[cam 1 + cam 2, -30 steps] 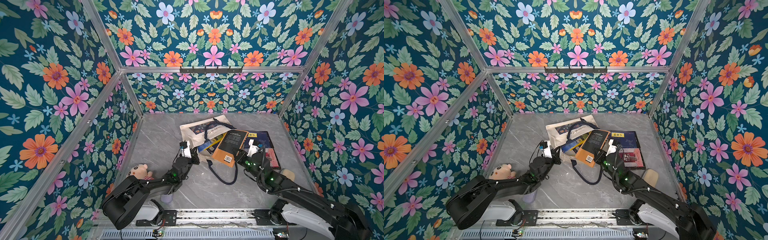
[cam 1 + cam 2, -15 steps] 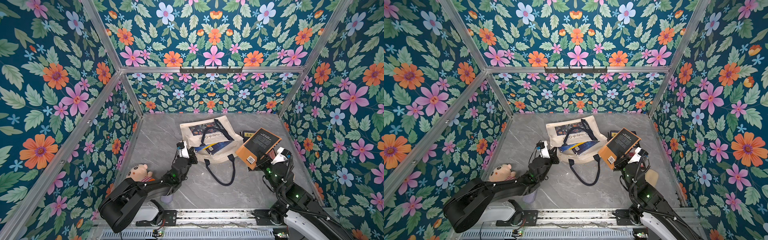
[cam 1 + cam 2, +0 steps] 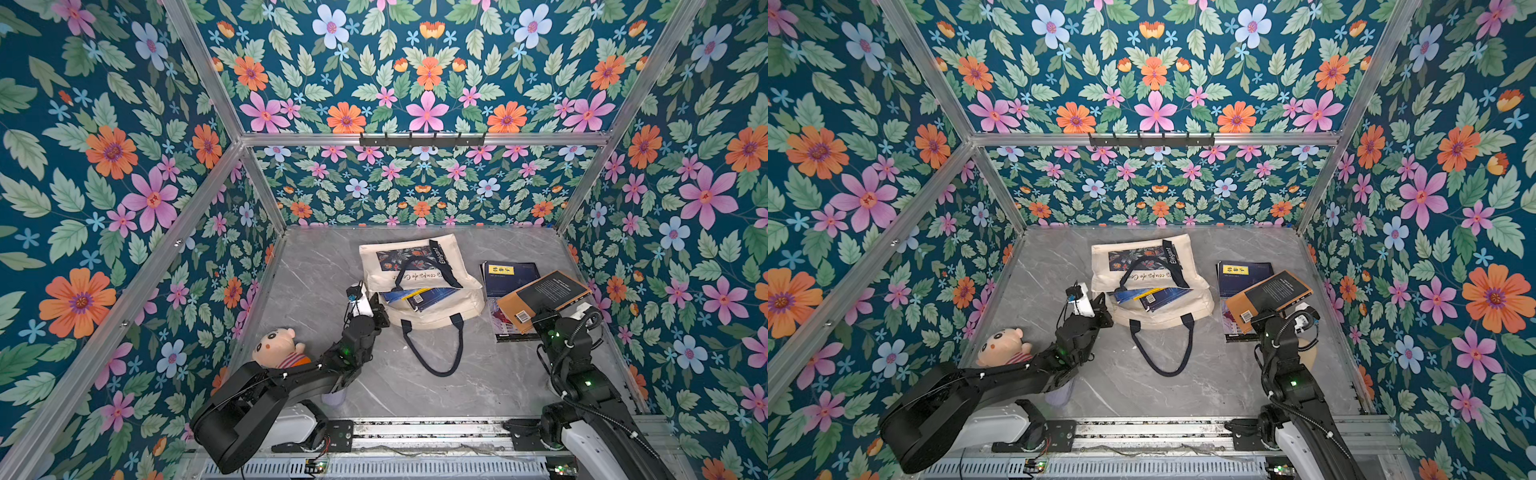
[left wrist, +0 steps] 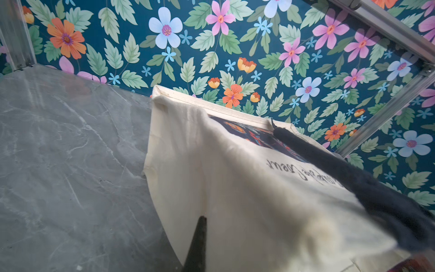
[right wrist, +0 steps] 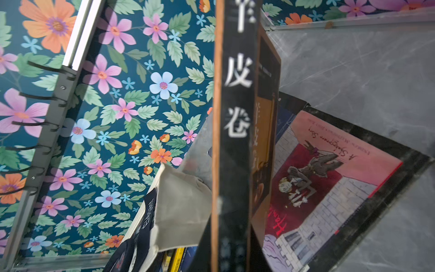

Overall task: Take out the books from the canvas bag
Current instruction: Place the book on the book.

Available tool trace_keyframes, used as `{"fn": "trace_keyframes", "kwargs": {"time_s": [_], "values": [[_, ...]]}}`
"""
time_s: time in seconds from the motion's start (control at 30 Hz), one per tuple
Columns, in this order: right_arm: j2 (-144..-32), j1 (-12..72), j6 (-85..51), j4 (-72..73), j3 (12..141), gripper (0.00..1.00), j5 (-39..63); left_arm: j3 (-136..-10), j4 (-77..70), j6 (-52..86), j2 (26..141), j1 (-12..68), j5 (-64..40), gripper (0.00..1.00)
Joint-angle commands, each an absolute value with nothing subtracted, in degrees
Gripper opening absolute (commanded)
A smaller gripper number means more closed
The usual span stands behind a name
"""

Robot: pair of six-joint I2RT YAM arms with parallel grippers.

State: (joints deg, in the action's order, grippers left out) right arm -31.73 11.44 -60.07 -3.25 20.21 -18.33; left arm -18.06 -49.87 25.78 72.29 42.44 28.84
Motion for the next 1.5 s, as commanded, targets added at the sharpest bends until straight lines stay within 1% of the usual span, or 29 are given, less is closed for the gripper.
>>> {"fn": "trace_keyframes", "kwargs": {"time_s": [0.0,0.2,0.27,0.33,0.53,0.73,0.87,0.93,1.07,1.17,1.27,1.4,1.47], "values": [[-34.88,10.82,-61.12,9.22,19.05,0.00,-15.54,-18.19,-50.80,26.63,72.07,42.36,31.35,0.00],[-40.04,10.81,-61.95,18.08,15.94,0.00,-21.13,-18.37,-50.72,26.57,72.25,42.36,30.98,0.00],[-41.36,10.81,-63.71,16.41,15.60,0.00,-23.87,-18.37,-50.78,26.63,72.33,42.36,30.83,0.00],[-42.87,10.81,-65.13,17.71,14.00,0.00,-26.34,-18.46,-50.74,26.70,72.46,42.32,30.63,0.00],[-48.07,10.81,-64.41,21.07,12.88,0.00,-24.96,-18.85,-50.69,26.92,73.20,42.34,29.82,0.00],[-51.50,11.20,-68.01,18.96,12.71,0.00,-24.69,-18.98,-50.69,26.85,73.47,42.35,29.28,0.00],[-52.57,12.06,-70.37,15.05,13.79,0.00,-25.19,-19.07,-50.69,26.81,73.49,42.35,29.12,0.00],[-52.22,13.46,-71.20,14.03,13.78,0.00,-27.02,-19.04,-50.63,26.81,73.43,42.30,29.14,0.00],[-52.03,16.57,-73.81,5.92,16.49,0.00,-30.99,-19.07,-50.63,26.72,73.50,42.34,29.02,0.00],[-52.37,17.05,-76.48,4.71,16.50,0.00,-30.52,-19.16,-50.56,26.72,73.43,42.36,28.95,0.00],[-53.60,17.24,-77.01,4.20,16.99,0.07,-30.91,-19.12,-50.51,26.63,73.35,42.36,28.94,0.00],[-55.81,17.22,-77.93,3.80,17.34,0.10,-30.46,-19.16,-50.39,26.63,73.35,42.36,28.74,0.00],[-56.91,17.26,-78.38,4.93,17.30,0.13,-29.41,-19.15,-50.41,26.63,73.37,42.36,28.74,0.00]]}}
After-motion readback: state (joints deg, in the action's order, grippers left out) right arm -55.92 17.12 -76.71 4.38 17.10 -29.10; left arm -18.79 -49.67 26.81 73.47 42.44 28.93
